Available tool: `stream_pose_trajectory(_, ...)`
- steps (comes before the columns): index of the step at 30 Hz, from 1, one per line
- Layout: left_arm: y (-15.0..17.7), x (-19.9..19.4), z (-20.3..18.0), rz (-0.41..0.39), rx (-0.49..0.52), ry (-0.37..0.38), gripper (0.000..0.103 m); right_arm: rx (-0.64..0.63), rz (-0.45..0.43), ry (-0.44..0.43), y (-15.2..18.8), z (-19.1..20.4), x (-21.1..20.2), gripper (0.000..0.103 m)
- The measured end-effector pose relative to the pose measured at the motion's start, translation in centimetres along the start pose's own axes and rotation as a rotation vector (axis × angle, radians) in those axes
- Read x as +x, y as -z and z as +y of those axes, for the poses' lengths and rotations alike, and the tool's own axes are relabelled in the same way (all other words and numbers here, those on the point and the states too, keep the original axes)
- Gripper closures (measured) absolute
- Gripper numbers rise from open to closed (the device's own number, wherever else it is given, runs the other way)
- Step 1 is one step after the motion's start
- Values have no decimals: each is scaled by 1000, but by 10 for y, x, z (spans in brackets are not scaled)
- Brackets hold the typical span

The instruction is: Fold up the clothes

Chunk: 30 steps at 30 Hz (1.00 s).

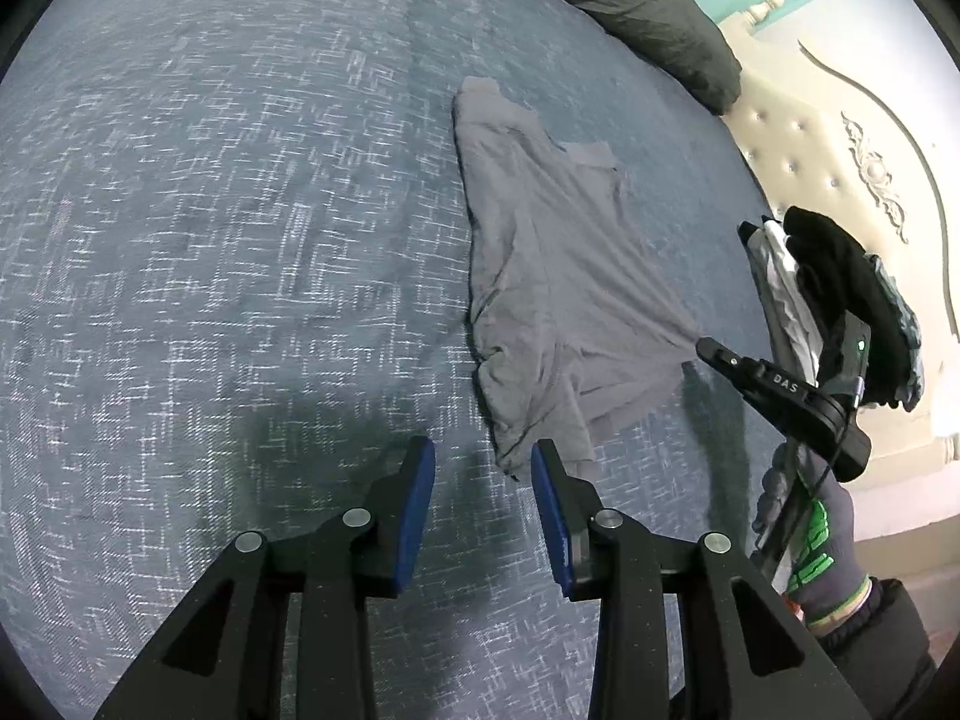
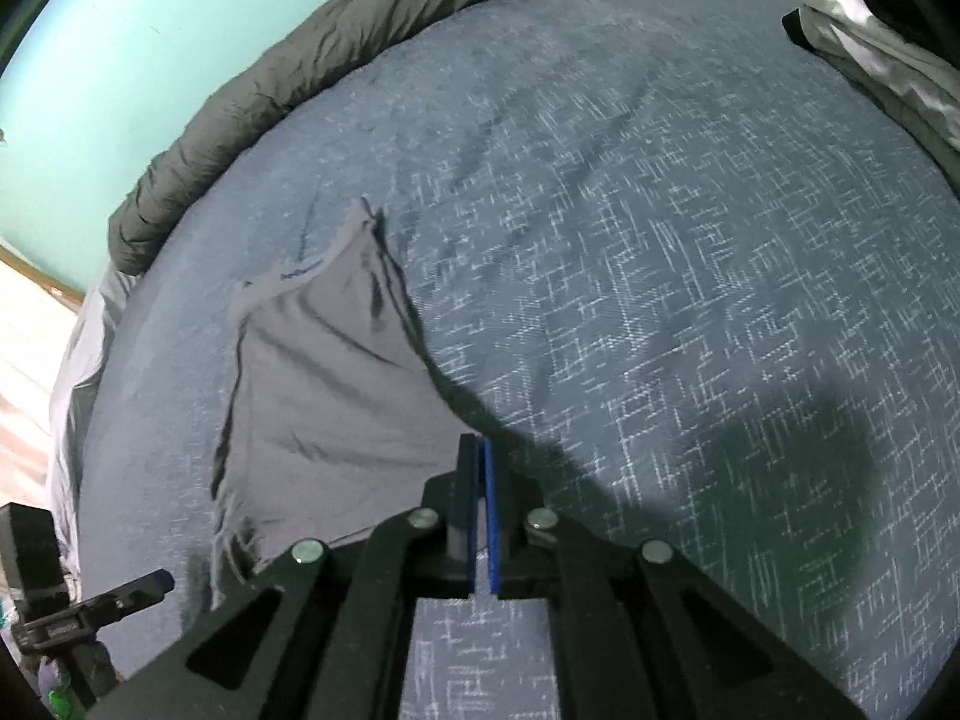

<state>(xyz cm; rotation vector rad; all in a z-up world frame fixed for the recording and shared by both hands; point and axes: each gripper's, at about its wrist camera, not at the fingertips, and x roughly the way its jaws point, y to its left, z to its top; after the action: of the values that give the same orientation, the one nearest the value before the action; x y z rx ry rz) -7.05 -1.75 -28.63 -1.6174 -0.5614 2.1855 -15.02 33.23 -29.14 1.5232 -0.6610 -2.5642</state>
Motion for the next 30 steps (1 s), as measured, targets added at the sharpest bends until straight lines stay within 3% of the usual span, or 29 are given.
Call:
stream_pose_trajectory(5, 1, 1, 2, 5, -6, 3, 67, 65, 10, 6, -1, 8, 10, 98)
stream_pose_trajectory(9, 5, -10, 13, -5, -27, 1, 67, 49, -26, -27, 17, 28, -4, 77)
stream_pose_trajectory(14, 11, -29, 25, -25, -45, -19, 67, -35, 18, -148, 50, 72, -8, 77)
stream_pose_trajectory(18, 20, -50, 27, -60, -41, -24, 66, -164, 71, -175, 70, 121, 5, 77)
stream_pose_trajectory(21, 22, -64, 32, -86, -48, -18, 66, -237, 120, -166, 100, 134, 8, 77)
stream_pose_trajectory(30, 29, -92, 48, -133, -76, 6, 62, -329, 160, -54, 113, 173, 39, 80)
